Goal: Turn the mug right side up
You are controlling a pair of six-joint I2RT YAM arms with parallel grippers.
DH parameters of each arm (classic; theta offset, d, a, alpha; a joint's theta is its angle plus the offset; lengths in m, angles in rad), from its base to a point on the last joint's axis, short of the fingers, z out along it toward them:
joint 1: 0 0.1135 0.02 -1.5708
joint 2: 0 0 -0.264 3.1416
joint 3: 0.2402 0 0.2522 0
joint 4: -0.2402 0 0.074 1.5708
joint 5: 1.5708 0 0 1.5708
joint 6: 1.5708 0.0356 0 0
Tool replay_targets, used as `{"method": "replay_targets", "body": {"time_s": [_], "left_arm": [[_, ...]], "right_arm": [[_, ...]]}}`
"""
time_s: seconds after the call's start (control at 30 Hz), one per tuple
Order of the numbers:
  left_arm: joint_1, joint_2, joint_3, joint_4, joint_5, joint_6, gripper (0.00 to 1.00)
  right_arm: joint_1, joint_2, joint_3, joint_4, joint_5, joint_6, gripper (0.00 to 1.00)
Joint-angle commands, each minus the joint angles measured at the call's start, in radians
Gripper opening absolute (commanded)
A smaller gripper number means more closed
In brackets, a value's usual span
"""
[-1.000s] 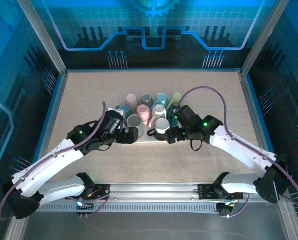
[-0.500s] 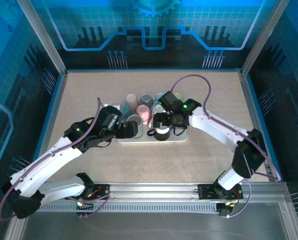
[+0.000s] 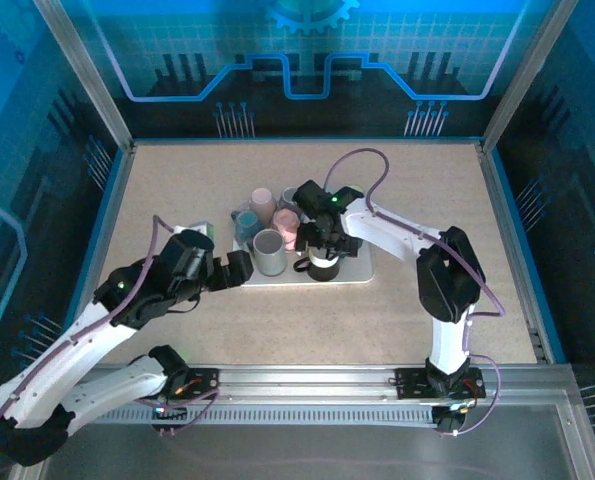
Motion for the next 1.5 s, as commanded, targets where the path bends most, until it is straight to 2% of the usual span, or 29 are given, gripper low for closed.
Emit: {"method": "replay_targets", "body": {"time_s": [0.0,0.23,0.43,0.57,0.63,0.7,0.87,1.1,1.27,1.47], "left_arm": [[0.009,-0.010,-0.019,-0.004,0.000,-0.040,0.99],[0.009,-0.013,-0.005,-0.017,0.010,-0.035,0.99],[0.022,0.038,0.018,0.011,0.051,0.061,0.99],[0.074,0.078,0.021,0.118,0.171,0.079,0.99],[0.109,0.093,0.002,0.212,0.275,0.049,0.98],[0.118,0.119,-0.005,0.268,0.316,0.021,0.96],[0.118,0.169,0.019,0.285,0.339,0.024,0.93],[0.119,0.109,-0.049,0.308,0.340,0.025,0.94],[0.120,0.041,-0.133,0.380,0.327,-0.028,0.95],[0.123,0.027,-0.135,0.389,0.349,-0.063,0.99]], "right_arm": [[-0.014,0.006,0.045,-0.015,0.021,-0.001,0.94],[-0.015,-0.016,-0.021,0.014,0.040,0.012,0.78],[0.012,0.002,-0.021,-0.056,0.118,0.026,0.73],[0.041,-0.010,-0.011,-0.073,0.198,0.020,0.71],[0.038,-0.011,-0.025,-0.048,0.159,0.020,0.72],[0.036,-0.004,-0.027,-0.034,0.112,0.020,0.72],[0.043,-0.011,-0.022,-0.020,0.070,0.029,0.71],[0.018,-0.083,-0.074,0.032,0.017,-0.001,0.64],[-0.013,-0.248,-0.251,0.233,-0.053,-0.028,0.56],[-0.028,-0.457,-0.393,0.439,-0.080,-0.133,0.54]]}}
